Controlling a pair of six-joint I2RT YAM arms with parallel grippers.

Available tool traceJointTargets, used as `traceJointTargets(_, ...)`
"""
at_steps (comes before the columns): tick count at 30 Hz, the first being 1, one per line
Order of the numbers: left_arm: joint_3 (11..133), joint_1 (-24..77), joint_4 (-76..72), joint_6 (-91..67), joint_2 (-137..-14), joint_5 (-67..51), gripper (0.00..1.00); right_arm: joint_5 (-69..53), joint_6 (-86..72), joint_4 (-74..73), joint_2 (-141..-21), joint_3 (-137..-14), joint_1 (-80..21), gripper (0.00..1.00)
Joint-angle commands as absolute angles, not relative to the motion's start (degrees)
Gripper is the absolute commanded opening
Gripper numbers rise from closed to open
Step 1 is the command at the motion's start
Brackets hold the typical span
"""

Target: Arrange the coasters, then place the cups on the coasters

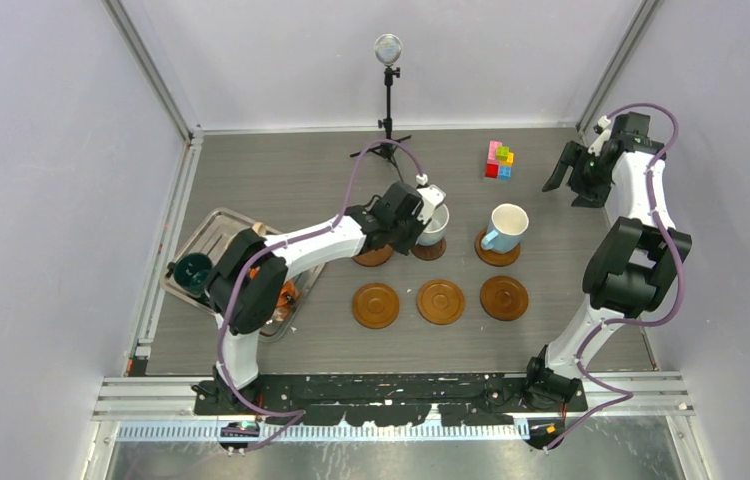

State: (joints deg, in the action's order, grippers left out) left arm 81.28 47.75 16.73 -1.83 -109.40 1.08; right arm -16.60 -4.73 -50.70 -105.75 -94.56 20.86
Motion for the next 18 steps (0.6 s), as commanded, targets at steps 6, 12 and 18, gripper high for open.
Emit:
traceJointTargets(6, 78.3, 49.6, 6.0, -2.4, -107.9, 1.5, 0.00, -17.1, -5.1, -49.3, -102.2, -94.2, 21.2, 0.81)
traceJointTargets(12, 77.4, 49.6, 5.3, -2.8, -108.8, 1.9, 0.00, -16.9, -4.8, -49.3, -102.0, -94.0, 21.2, 0.81)
traceJointTargets(18, 77.5, 49.6, 5.8, -4.3, -109.5, 2.8, 0.02, -16.7, -4.8, -49.4, -101.7, -93.6, 21.2, 0.81)
